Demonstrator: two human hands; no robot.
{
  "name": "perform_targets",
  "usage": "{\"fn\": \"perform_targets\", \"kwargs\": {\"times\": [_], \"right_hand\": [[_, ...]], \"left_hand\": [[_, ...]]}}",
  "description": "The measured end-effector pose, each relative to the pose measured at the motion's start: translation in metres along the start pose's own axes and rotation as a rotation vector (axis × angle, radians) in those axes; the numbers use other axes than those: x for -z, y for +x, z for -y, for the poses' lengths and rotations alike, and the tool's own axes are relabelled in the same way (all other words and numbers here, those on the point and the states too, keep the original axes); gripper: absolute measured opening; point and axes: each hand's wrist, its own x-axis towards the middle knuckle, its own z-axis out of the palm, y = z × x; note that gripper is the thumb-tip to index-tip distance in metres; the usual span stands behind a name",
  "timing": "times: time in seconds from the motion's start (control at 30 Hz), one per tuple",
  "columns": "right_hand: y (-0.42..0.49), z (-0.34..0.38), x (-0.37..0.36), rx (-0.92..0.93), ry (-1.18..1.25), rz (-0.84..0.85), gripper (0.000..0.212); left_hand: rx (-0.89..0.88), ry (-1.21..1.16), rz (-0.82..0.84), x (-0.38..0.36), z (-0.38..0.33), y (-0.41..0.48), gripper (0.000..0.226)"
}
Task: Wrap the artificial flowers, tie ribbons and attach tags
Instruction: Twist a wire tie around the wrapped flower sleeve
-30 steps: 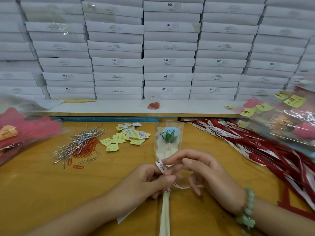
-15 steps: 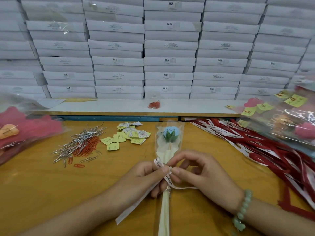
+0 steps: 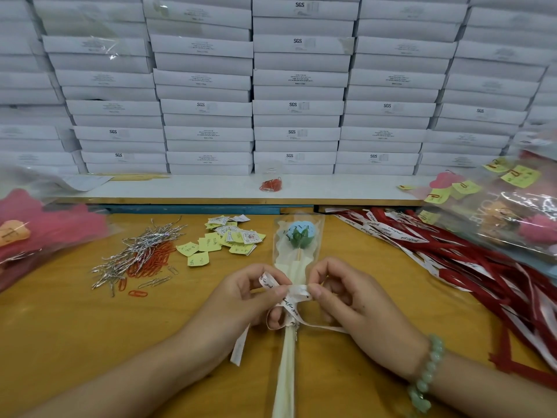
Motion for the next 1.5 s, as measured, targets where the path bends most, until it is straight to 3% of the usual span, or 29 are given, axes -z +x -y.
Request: {"fn": "perform_targets", "kwargs": {"times": [0.3, 0.47, 0.6, 0.83, 1.17, 1.3, 1.5], "right_hand": [[-0.002, 0.006, 0.000, 0.059, -0.088, 0.068, 0.006], [0.001, 0.006, 0.001, 0.095, -0.120, -0.022, 0.024], [0.002, 0.006, -0.002, 0.080, -0.102, 0.036, 0.035], [0.001, 0.005, -0.005, 0.067, -0.169, 0.055, 0.031], [0.001, 0.003, -0.007, 0.040, -0.252, 0.079, 0.025], [0.002, 0.003, -0.004, 0.022, -0.155, 0.041, 0.021], [0.003, 0.003, 0.001, -0.144, 0.156, 0.014, 0.009]], "left_hand": [[-0.038, 0.063, -0.011, 0.001, -0.001, -0.003, 0.008], [-0.069, 0.112, 0.015, -0.002, -0.005, -0.006, 0.007], [-0.133, 0.171, 0.025, -0.004, -0.006, -0.007, 0.008], [-0.266, 0.281, 0.002, -0.006, -0.008, -0.008, 0.010], [-0.289, 0.343, -0.004, -0.006, -0.008, -0.010, 0.009], [-0.280, 0.372, -0.060, -0.007, -0.009, -0.009, 0.008], [-0.307, 0.440, -0.097, -0.008, -0.012, -0.010, 0.008]]}}
